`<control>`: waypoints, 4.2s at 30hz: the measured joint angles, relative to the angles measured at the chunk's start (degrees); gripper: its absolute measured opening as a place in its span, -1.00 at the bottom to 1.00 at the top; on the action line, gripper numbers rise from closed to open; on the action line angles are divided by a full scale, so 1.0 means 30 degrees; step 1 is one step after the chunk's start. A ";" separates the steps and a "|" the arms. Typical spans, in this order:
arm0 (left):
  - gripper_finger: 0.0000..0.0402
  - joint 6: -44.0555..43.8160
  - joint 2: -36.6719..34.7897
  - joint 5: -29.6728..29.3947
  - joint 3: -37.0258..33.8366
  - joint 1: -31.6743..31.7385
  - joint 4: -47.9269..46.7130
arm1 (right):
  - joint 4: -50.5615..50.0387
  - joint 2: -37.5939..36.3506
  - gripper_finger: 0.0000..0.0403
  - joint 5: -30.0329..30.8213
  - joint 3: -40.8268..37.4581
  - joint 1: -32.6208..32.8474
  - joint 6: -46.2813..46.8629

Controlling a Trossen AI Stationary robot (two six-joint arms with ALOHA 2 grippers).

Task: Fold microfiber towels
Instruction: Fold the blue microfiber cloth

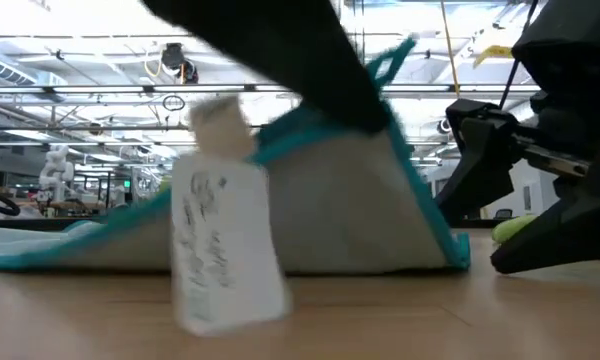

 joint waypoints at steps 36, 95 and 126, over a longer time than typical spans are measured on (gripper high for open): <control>-0.98 -0.0895 -0.1319 -0.5863 0.0020 -0.1705 -0.1085 | -0.0620 0.0015 0.04 0.0080 -0.0029 -0.0600 -0.1411; -0.96 -0.4555 -0.1312 -0.5790 0.0007 -0.1379 -0.4314 | 0.2836 0.2098 -0.39 -0.0937 0.0007 0.0484 -0.4115; -0.97 -0.5490 -0.1312 -0.5885 0.0007 -0.1515 -0.5265 | 0.2185 0.1049 -0.45 -0.0091 -0.0027 0.0498 -0.4042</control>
